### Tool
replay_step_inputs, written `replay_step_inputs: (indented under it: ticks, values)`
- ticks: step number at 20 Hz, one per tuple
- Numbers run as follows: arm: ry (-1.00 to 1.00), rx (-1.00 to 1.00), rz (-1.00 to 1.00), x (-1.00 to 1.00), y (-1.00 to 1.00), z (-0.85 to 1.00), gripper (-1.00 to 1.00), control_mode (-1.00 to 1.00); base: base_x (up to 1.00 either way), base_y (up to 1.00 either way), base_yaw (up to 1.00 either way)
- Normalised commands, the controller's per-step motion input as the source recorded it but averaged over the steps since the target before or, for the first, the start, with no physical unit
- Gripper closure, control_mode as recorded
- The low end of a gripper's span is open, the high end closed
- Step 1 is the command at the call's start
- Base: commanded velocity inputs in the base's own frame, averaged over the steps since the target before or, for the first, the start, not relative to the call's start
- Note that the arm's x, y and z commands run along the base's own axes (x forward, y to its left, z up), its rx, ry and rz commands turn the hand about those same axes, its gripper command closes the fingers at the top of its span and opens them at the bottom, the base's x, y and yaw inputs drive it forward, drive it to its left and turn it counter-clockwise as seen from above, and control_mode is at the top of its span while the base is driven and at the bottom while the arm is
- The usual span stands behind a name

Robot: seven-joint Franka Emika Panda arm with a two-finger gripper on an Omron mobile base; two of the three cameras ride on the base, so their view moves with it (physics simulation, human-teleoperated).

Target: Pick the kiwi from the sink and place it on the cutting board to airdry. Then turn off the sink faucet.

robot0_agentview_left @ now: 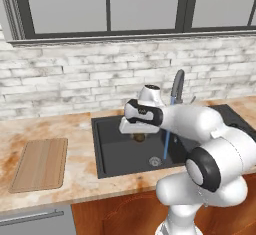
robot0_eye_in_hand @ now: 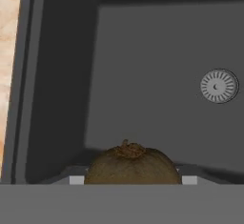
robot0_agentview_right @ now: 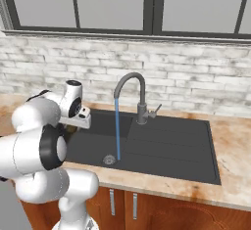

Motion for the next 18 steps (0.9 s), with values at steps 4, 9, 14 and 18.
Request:
replay_step_inputs:
  ticks: [4,9,14,18]
  values:
    - [0.0,0.0,0.16,-0.43,0.43,0.33,1.0,-1.0,0.0,0.0,0.0]
    - [-0.03,0.0,0.17,-0.36,0.41,0.59,1.0,-1.0,0.0,0.0,0.0]
    - [-0.11,0.0,0.12,-0.58,0.17,0.6,1.0,-1.0,0.0,0.0,0.0]
    - [-0.15,0.0,0.01,-0.71,0.01,0.41,1.0,-1.0,0.0,0.0,0.0]
